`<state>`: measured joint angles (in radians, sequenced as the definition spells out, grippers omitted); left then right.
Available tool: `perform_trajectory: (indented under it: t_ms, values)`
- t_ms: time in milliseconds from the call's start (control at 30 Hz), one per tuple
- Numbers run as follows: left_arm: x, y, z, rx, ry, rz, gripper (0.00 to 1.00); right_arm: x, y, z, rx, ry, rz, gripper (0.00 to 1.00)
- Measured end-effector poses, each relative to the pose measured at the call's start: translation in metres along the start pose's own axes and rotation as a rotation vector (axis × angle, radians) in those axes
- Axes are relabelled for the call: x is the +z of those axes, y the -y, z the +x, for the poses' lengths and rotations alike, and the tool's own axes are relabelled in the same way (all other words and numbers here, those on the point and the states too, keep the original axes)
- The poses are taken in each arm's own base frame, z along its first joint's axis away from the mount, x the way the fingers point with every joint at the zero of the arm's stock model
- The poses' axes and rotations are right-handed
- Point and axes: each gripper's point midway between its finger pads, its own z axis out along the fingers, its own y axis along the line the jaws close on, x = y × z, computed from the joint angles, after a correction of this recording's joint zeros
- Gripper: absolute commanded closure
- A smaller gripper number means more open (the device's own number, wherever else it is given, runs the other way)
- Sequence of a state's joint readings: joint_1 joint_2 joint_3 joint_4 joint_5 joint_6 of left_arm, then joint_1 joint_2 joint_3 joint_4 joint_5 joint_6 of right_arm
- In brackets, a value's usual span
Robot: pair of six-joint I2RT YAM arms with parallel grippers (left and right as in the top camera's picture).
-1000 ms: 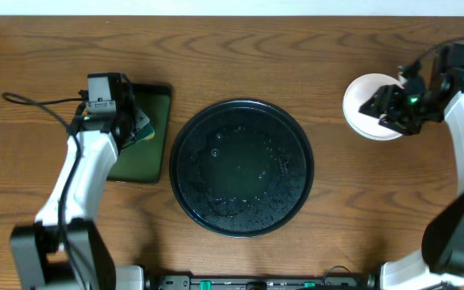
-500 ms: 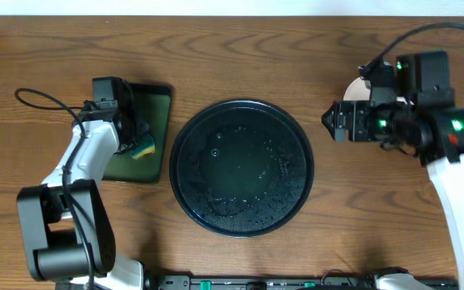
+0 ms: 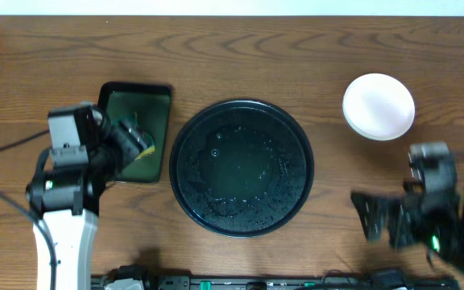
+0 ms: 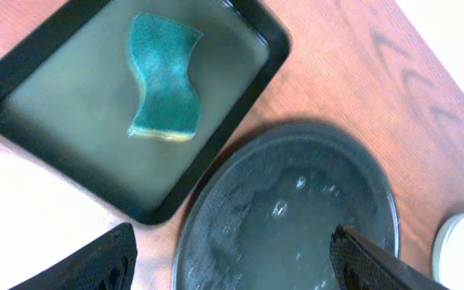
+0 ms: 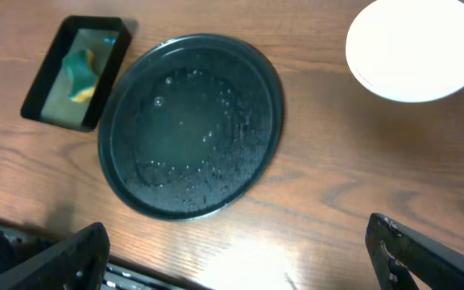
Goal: Clean dirty plates on tray and stack at the side
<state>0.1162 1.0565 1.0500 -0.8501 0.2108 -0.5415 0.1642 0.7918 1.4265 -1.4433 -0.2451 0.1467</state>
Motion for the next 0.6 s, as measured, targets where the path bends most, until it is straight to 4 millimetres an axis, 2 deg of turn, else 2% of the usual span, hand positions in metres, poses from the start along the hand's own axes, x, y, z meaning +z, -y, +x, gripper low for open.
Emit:
perform_trajectory:
  t_ms: [100, 200, 600]
  values:
    - [-0.011, -0.003, 0.006, 0.0, 0.005, -0.003, 0.22, -0.013, 0.001, 0.019, -0.02, 0.054, -0.001, 0.01]
    - [-0.014, -0.004, 0.008, 0.0, 0.006, -0.005, 0.22, -0.019, 0.002, 0.032, -0.033, 0.087, -0.002, 0.01]
    - [-0.009, -0.006, 0.008, -0.003, -0.009, -0.015, 0.22, -0.025, 0.001, 0.038, -0.024, 0.115, -0.006, 0.01]
